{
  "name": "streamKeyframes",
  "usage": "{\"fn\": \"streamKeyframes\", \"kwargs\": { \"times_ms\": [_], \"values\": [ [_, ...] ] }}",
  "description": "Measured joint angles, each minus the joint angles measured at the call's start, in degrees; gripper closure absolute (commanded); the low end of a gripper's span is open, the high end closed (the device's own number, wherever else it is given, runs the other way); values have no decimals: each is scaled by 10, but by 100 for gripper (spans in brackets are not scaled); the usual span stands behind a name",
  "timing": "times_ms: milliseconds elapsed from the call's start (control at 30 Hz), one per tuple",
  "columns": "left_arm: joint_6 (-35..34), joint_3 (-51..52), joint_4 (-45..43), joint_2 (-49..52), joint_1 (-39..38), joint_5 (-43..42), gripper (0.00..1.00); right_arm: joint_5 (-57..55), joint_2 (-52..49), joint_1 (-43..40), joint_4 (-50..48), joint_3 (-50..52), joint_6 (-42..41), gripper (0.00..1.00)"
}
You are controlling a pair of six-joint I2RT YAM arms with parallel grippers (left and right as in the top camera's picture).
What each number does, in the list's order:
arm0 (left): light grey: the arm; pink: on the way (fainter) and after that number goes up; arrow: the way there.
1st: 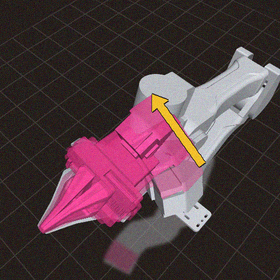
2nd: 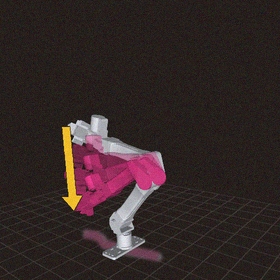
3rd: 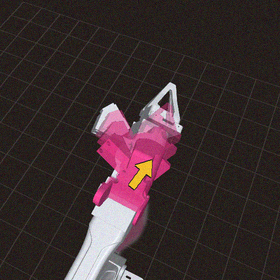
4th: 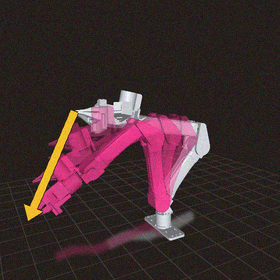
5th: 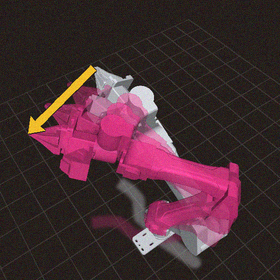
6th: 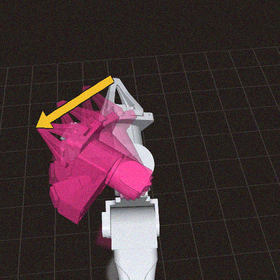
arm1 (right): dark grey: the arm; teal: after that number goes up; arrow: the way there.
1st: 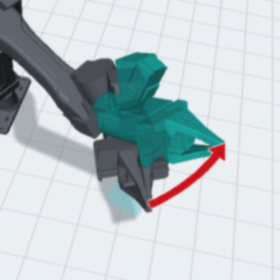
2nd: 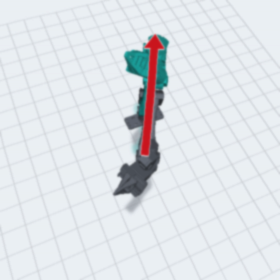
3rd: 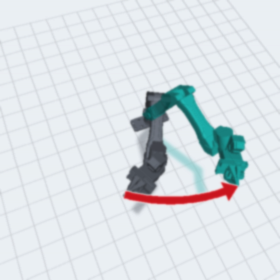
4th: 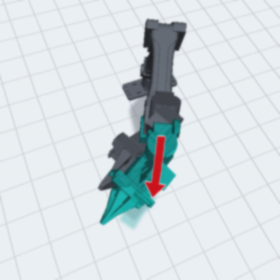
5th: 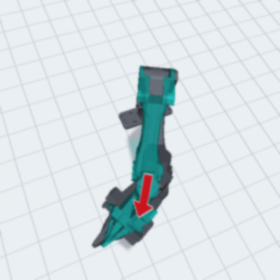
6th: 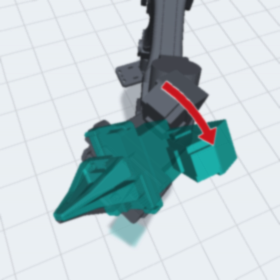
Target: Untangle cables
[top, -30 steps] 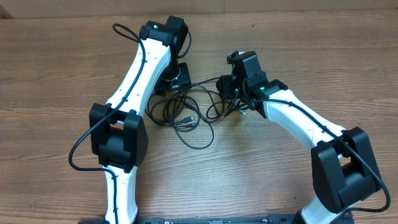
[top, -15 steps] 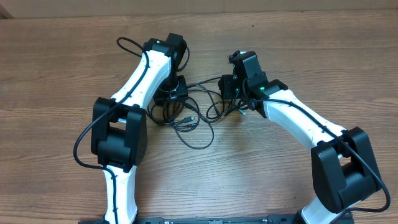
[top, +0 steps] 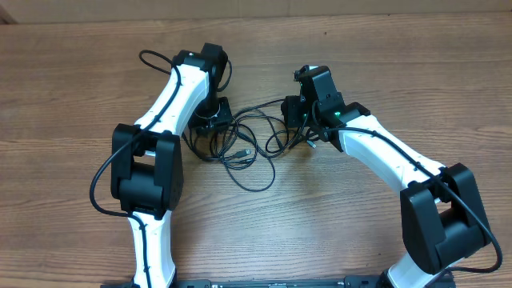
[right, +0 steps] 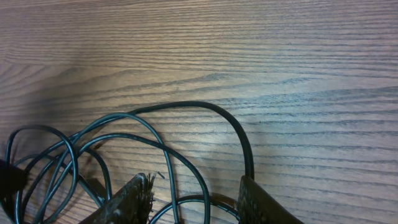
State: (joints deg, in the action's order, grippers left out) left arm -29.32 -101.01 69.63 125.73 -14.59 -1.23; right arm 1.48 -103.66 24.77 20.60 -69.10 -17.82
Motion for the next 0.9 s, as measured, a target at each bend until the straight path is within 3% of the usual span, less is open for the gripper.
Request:
{"fn": "streamKeyframes", "kwargs": {
  "times_ms": [67, 100, 367, 667, 900],
  "values": [
    [0, 17, -17, 0, 0, -4, 79, 0, 0, 0, 0, 0, 0, 56],
    [0, 24, -23, 0, 0, -7, 96, 0, 0, 0, 0, 0, 0, 56],
    [9, 28, -17, 0, 0, -24, 96, 1, 0, 0, 0, 0, -1, 53],
    [14, -120, 47, -28, 0, -42, 96, 78, 0, 0, -23, 0, -2, 49],
    [91, -174, 25, -75, 0, -160, 96, 202, 0, 0, -61, 0, -2, 42]
  ]
}}
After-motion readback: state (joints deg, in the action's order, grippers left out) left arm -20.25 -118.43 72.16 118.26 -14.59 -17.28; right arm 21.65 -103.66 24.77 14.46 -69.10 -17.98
